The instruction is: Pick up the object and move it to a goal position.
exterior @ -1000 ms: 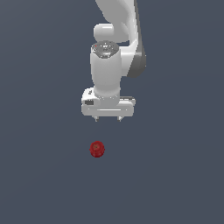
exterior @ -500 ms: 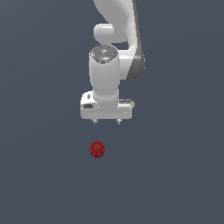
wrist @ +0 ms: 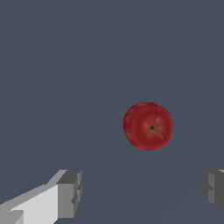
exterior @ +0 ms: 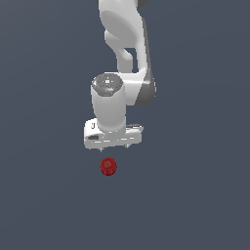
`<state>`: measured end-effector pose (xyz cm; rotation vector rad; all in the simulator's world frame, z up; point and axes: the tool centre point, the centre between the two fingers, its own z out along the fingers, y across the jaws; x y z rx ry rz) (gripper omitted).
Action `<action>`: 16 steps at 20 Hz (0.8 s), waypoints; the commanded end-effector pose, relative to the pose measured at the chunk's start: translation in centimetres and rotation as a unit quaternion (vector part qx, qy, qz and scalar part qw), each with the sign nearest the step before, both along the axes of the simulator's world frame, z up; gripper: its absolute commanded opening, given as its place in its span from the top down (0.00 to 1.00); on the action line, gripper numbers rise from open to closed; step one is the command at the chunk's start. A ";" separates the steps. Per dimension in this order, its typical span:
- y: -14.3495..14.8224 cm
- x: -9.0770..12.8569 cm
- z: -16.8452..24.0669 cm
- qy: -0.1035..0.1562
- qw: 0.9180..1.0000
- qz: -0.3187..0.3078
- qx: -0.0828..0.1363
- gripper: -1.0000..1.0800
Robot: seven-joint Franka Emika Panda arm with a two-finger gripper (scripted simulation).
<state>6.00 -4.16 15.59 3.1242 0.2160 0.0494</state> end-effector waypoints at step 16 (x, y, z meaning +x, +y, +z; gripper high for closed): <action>-3.3 3.4 -5.9 0.016 0.996 0.090 0.002 0.04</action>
